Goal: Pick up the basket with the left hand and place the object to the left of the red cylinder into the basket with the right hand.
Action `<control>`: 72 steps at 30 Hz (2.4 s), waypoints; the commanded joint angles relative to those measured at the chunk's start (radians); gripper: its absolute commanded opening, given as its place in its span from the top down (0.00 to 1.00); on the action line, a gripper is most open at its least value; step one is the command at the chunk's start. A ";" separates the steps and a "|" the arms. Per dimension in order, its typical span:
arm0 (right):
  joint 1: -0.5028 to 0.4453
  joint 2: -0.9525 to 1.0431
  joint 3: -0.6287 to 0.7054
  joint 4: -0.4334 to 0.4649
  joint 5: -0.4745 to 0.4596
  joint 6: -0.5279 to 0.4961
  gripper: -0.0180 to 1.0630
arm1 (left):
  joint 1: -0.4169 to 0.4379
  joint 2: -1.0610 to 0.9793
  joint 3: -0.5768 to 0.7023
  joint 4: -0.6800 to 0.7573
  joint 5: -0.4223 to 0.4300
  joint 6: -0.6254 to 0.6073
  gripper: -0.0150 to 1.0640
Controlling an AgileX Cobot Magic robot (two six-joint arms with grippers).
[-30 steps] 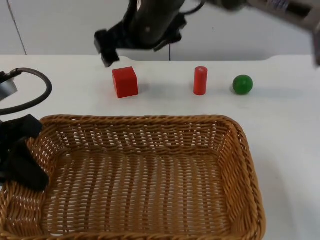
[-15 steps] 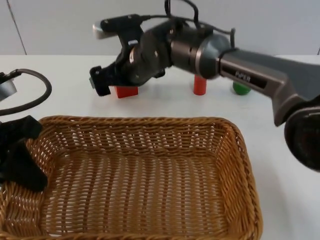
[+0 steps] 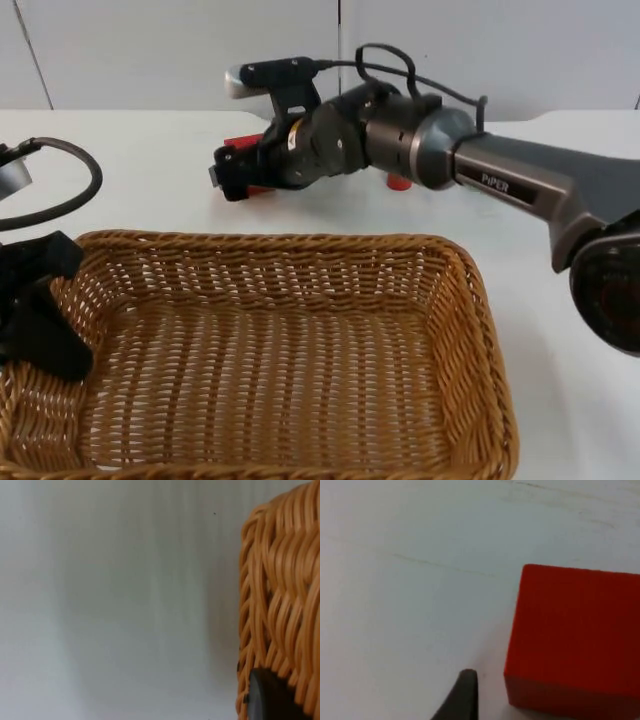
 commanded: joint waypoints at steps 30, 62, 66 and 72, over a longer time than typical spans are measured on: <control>0.040 -0.408 -0.303 0.111 0.777 -0.245 0.98 | 0.003 -0.009 0.001 -0.015 0.019 -0.012 0.99; 0.090 -1.566 1.487 0.102 0.356 -0.223 0.99 | 0.003 -0.009 0.001 -0.024 0.013 -0.012 0.99; 0.115 -1.557 1.508 0.089 0.379 -0.206 0.99 | 0.003 -0.009 0.001 -0.024 0.013 -0.012 0.99; 0.244 -1.473 1.508 -0.031 0.382 -0.136 0.99 | 0.003 -0.009 0.001 -0.024 0.013 -0.012 0.99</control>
